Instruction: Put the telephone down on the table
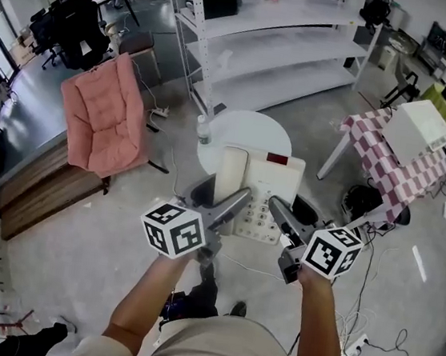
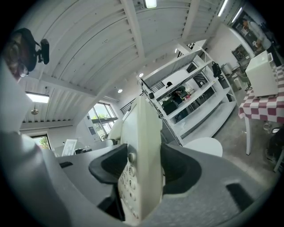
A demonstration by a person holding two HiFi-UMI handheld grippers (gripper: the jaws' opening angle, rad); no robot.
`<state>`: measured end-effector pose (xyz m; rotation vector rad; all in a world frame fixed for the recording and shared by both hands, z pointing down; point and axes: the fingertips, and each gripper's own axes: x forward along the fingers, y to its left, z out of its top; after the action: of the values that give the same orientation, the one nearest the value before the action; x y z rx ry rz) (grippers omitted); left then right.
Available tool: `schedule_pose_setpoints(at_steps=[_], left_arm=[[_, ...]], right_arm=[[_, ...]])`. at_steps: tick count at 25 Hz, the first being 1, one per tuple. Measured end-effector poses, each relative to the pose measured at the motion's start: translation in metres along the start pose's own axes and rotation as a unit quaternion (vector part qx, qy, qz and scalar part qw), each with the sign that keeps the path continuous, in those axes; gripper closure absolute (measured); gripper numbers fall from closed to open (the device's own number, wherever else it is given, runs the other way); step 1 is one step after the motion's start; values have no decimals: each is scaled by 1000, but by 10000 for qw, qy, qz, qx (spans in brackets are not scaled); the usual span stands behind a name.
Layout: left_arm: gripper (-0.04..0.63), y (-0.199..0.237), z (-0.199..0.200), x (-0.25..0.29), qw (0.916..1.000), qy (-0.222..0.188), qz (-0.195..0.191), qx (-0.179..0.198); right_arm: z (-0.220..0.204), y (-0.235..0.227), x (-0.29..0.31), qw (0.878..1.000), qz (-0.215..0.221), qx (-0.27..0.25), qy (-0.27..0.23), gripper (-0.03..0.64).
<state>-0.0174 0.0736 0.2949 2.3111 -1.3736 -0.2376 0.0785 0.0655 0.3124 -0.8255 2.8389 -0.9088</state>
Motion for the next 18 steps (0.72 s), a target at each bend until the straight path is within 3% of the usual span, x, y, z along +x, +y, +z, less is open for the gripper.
schedule_pose_setpoints(at_steps=[18], left_arm=[[252, 101, 55, 104, 9960, 446, -775, -3]], right_arm=[[56, -67, 108, 9962, -770, 176, -374, 400]])
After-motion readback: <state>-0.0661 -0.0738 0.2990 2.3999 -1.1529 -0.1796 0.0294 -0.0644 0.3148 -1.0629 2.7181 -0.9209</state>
